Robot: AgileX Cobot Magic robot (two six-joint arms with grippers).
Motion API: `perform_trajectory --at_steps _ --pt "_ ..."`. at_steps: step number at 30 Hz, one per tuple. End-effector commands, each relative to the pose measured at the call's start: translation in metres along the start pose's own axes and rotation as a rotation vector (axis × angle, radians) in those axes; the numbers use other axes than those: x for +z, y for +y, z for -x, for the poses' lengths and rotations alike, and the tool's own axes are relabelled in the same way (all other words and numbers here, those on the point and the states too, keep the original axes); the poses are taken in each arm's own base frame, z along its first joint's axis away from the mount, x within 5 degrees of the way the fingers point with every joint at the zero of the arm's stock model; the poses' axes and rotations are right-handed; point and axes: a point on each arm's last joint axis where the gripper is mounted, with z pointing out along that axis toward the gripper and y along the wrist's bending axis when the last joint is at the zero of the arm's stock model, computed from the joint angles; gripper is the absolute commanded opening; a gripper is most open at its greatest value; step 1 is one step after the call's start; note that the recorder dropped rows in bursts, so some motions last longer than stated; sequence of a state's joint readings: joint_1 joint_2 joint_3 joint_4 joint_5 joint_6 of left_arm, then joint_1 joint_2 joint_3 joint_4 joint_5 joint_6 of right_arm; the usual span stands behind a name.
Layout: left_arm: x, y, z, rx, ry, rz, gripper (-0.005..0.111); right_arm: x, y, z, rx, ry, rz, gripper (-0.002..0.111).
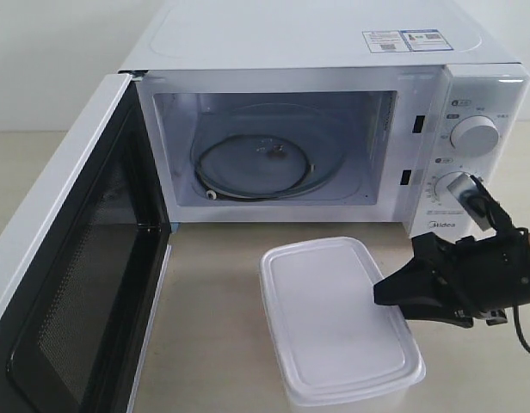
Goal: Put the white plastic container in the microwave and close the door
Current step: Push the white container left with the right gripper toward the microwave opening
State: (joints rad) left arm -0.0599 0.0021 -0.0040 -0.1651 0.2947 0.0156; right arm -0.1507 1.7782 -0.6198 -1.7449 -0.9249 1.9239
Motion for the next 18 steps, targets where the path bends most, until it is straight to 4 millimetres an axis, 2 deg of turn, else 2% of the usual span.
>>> perform_trajectory --at_steps 1,7,18 --pt "0.0 0.0 -0.001 -0.008 -0.001 0.001 0.004 0.0 0.007 -0.003 0.013 0.027 0.068 0.042" --pt "0.0 0.0 -0.001 -0.008 -0.001 0.001 0.004 0.002 0.008 -0.004 0.029 0.035 0.071 0.042" --pt "0.0 0.0 -0.001 -0.008 -0.001 0.001 0.004 0.021 0.016 -0.01 -0.032 0.075 -0.009 0.042"
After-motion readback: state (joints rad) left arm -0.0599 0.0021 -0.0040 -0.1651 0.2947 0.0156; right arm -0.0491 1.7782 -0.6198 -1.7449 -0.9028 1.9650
